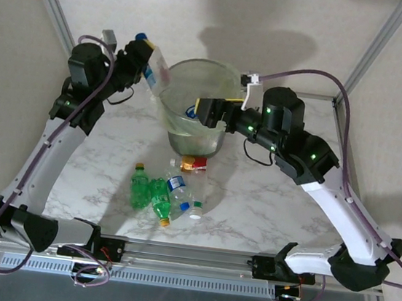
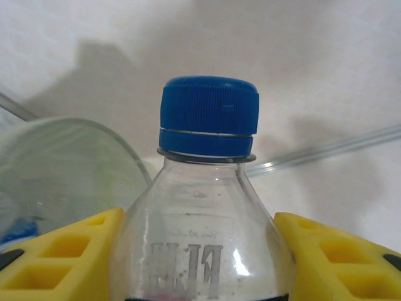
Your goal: Put the plastic bottles in the bin
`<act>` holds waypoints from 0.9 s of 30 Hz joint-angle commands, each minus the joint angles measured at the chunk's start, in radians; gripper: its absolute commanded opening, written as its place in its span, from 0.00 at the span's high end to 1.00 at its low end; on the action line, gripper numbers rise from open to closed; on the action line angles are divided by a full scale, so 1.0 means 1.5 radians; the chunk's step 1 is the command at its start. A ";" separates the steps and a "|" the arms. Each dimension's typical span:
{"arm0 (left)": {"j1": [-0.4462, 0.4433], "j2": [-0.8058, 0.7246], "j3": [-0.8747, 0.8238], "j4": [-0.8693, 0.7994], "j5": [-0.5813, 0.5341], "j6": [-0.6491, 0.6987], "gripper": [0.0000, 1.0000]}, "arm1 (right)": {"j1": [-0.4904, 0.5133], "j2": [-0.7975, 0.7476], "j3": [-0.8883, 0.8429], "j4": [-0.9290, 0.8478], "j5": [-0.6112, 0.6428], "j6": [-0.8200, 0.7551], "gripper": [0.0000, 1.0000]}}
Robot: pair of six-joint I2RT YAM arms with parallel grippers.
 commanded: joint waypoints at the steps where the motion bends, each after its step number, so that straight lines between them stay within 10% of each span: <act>1: -0.022 0.026 0.053 -0.010 0.087 -0.017 0.48 | 0.017 0.033 0.051 -0.020 -0.002 -0.051 0.01; 27: -0.101 0.082 0.130 -0.067 0.107 0.007 0.50 | 0.055 0.212 0.234 -0.091 0.149 -0.115 0.02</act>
